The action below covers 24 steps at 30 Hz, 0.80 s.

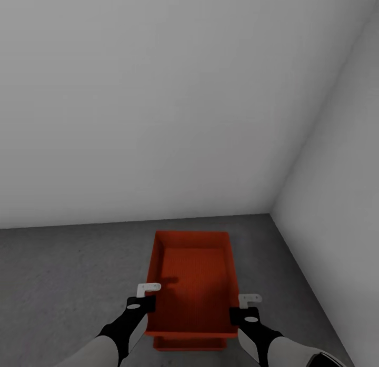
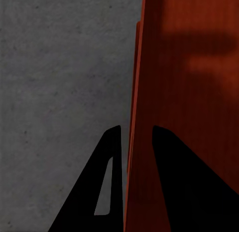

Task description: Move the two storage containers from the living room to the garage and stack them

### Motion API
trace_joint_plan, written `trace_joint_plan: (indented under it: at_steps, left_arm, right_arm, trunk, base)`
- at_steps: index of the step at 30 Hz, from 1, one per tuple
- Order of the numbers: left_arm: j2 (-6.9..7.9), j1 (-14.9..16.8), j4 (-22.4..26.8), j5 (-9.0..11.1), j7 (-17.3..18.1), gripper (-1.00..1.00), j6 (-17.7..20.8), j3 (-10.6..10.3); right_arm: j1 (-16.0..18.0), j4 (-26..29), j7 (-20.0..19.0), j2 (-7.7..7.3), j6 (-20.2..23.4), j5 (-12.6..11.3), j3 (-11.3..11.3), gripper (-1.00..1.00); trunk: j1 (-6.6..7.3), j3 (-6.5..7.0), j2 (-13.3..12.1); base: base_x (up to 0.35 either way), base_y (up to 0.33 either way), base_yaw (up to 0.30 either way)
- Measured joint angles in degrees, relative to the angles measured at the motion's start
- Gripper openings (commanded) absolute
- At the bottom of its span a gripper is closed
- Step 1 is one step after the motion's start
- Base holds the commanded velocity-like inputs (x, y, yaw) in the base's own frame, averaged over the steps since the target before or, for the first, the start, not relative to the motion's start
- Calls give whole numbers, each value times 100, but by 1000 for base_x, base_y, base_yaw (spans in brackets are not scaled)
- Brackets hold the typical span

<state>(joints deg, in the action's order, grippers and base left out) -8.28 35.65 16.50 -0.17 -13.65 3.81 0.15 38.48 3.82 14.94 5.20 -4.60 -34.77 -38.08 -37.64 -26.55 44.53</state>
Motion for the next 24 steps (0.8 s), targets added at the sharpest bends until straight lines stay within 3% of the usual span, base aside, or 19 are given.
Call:
trace_joint_plan:
  at_steps: [24]
  left_arm:
    - [0,0,-17,-3,1,-100,0,5]
  right_arm:
    - [0,-16,-1,6,4,3,1,-100]
  trunk:
    - [0,-26,0]
  base:
    - [0,0,0]
